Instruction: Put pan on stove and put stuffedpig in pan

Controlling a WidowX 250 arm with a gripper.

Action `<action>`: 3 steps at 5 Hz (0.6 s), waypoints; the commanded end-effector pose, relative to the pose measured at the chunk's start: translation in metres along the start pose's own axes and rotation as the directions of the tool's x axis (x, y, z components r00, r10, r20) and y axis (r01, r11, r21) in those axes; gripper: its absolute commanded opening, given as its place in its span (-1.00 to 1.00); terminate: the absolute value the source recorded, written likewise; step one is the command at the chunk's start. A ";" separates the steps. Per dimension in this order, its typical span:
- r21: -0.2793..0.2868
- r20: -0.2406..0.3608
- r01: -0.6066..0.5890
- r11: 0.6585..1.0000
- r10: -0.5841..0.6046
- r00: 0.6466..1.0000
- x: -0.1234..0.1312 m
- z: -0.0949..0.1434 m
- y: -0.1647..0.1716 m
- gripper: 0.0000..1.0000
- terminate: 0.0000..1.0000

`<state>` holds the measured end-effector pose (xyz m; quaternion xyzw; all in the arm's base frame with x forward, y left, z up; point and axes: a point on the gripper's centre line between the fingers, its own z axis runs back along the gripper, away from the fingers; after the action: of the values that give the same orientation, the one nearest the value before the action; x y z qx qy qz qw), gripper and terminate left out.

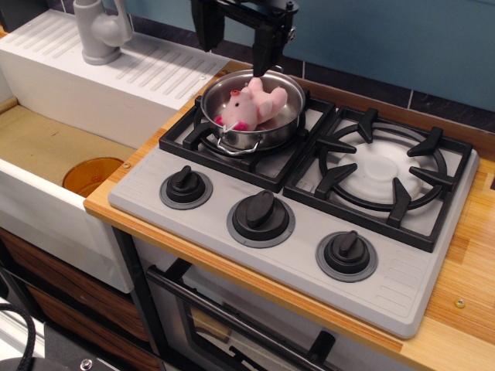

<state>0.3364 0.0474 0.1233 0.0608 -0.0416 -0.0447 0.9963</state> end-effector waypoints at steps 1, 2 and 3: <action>-0.040 0.055 0.017 0.999 -0.015 0.998 0.020 0.017 -0.002 1.00 -1.00; -0.038 0.061 0.015 0.999 -0.013 0.998 0.020 0.017 -0.004 1.00 -1.00; -0.045 0.066 0.020 0.999 -0.017 0.998 0.020 0.017 -0.005 1.00 -1.00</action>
<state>0.3462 0.0408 0.1242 0.0316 -0.0458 -0.0564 0.9969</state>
